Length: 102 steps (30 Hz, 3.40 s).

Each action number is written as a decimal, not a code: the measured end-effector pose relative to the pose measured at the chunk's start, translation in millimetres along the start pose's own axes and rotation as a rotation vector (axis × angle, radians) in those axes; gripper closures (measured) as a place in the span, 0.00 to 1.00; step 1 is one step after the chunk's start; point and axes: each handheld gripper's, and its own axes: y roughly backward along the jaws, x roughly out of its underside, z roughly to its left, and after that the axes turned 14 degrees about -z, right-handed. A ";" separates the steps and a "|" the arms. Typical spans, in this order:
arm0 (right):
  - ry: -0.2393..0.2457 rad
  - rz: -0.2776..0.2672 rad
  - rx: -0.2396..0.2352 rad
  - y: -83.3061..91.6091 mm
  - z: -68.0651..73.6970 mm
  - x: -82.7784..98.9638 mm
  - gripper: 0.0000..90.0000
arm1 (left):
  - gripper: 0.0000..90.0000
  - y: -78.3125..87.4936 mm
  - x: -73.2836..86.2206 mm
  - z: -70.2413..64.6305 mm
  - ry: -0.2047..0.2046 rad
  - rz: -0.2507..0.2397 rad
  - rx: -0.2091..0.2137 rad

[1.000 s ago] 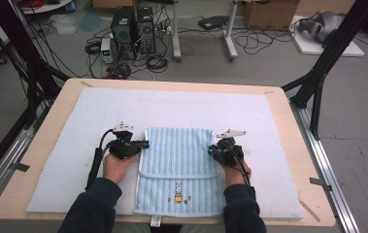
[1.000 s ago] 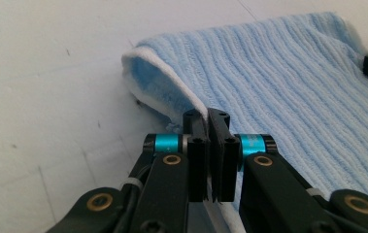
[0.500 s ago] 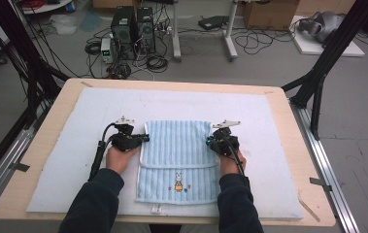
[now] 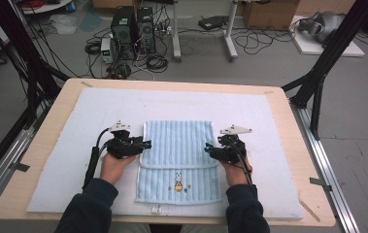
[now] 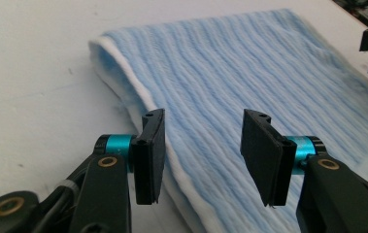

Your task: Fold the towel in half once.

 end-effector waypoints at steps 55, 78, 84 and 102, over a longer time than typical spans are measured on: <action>0.051 0.104 -0.060 27.7 19.6 33.6 0.89 | 0.94 29.1 34.2 -30.9 -0.156 0.083 0.018; 0.086 0.028 -0.065 54.4 28.1 30.2 0.91 | 0.95 58.3 28.3 -37.6 -0.050 -0.016 0.115; 0.101 0.013 -0.075 68.1 36.0 32.7 0.91 | 0.95 69.5 32.0 -41.5 -0.042 -0.021 0.148; 0.124 -0.009 -0.106 104.9 61.9 52.1 0.91 | 0.95 100.0 55.9 -53.3 -0.017 0.003 0.213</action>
